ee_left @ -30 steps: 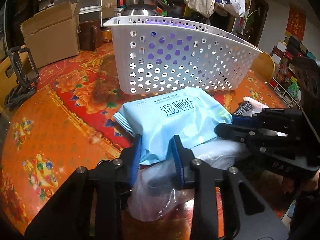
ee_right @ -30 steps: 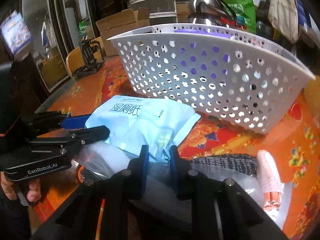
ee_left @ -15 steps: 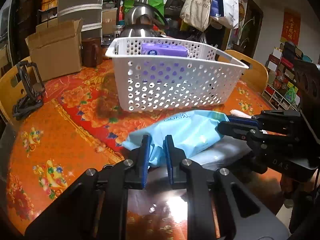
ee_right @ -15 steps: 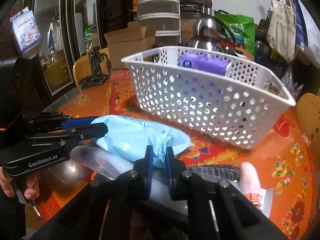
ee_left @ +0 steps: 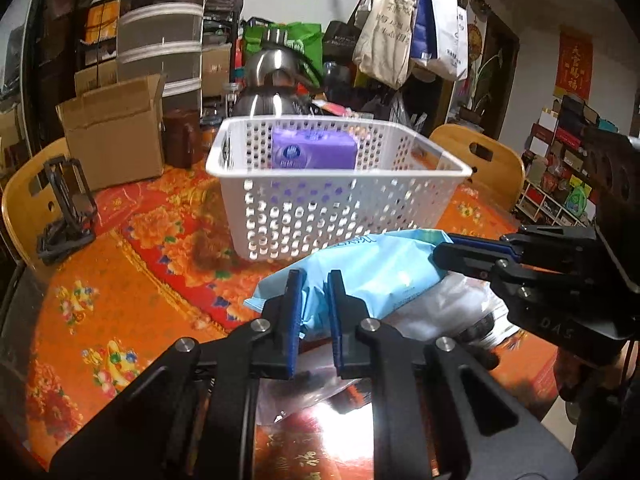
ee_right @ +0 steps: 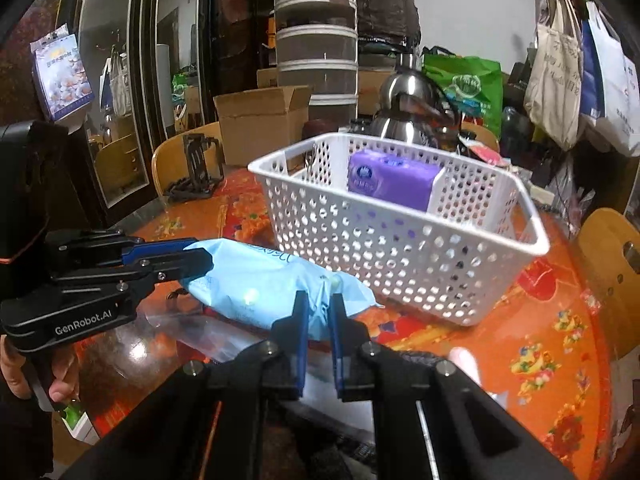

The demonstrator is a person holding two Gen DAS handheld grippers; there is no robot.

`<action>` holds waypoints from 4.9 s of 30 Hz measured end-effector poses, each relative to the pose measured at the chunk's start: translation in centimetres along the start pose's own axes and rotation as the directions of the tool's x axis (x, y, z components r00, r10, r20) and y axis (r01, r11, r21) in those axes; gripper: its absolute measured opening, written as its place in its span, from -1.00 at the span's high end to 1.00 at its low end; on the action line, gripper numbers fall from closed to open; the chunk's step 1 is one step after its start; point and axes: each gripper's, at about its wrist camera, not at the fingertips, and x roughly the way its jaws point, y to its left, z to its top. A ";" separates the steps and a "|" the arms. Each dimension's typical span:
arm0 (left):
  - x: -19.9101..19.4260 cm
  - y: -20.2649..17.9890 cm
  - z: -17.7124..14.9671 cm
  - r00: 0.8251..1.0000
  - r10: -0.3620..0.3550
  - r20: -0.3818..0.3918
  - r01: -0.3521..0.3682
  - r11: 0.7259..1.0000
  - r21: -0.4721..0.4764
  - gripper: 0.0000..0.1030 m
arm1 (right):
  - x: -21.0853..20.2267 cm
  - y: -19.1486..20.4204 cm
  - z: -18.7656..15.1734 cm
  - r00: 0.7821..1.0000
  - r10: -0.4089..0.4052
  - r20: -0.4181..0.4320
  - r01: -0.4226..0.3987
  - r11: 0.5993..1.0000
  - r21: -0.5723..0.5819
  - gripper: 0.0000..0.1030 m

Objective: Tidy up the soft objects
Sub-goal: 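Lift the light-blue package and lower it into the basket, then open the right gripper and withdraw toward the remaining items, then grasp the black cable with the left gripper while the right gripper grasps the pink rolled sock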

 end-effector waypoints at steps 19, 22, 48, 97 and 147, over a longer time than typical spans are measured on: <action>-3.9 -2.5 15.5 0.993 -0.029 0.112 0.024 0.999 0.043 0.83 | -5.3 -4.1 12.3 0.988 -0.101 0.113 0.103 0.995 -0.011 0.87; -2.0 -2.4 18.8 0.996 -0.031 0.088 0.027 0.999 0.043 0.83 | -3.8 -6.3 14.1 0.992 -0.101 0.081 0.098 0.995 0.030 0.87; 13.7 1.4 18.8 0.993 0.008 -0.122 -0.014 0.998 -0.055 0.73 | 7.2 -11.7 12.0 0.987 -0.113 -0.111 0.124 0.987 0.104 0.74; -2.0 7.3 -3.7 0.980 0.139 -0.145 -0.156 0.981 -0.114 -0.74 | -1.0 -12.0 -6.1 0.991 -0.097 -0.098 0.118 0.961 0.249 0.09; 2.6 14.5 -5.9 0.965 0.141 -0.220 -0.209 0.922 -0.326 -0.41 | 2.8 -11.7 -7.5 0.975 -0.104 -0.197 0.150 0.960 0.235 0.35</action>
